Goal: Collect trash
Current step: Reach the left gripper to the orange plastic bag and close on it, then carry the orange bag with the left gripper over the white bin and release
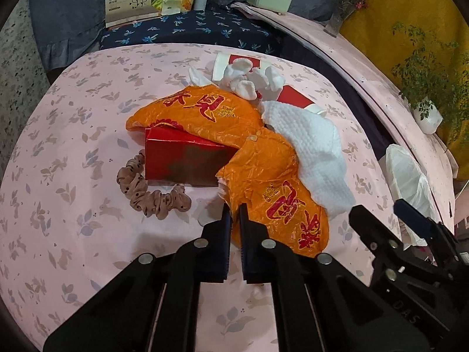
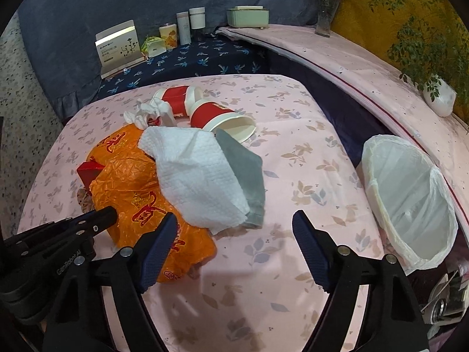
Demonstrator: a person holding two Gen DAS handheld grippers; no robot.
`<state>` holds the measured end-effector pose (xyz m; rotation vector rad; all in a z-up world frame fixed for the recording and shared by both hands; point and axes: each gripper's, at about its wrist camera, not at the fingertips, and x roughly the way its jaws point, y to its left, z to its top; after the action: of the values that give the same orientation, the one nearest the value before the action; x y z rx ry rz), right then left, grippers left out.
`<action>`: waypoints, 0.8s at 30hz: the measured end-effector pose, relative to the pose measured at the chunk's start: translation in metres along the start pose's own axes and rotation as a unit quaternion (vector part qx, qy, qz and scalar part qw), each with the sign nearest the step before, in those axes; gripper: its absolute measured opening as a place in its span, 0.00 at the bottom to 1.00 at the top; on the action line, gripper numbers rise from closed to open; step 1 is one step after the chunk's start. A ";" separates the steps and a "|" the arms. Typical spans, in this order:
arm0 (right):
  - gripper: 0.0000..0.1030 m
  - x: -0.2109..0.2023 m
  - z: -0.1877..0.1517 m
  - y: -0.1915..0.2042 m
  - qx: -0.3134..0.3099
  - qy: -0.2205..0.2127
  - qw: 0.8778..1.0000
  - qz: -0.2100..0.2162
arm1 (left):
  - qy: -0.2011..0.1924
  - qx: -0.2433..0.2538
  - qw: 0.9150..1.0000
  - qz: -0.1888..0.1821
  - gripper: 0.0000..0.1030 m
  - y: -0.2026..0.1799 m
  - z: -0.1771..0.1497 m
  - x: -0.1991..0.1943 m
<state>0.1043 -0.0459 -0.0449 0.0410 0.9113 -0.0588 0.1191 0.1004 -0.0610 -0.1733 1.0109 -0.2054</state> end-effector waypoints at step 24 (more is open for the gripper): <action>0.02 0.000 0.015 0.018 -0.011 -0.007 0.999 0.037 | -0.048 0.016 0.999 -0.009 0.03 -0.003 0.001 -0.042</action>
<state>0.1173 -0.0292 -0.0357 0.0547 0.8951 0.0192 0.0981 0.1084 -0.0251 -0.1608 0.9105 -0.2278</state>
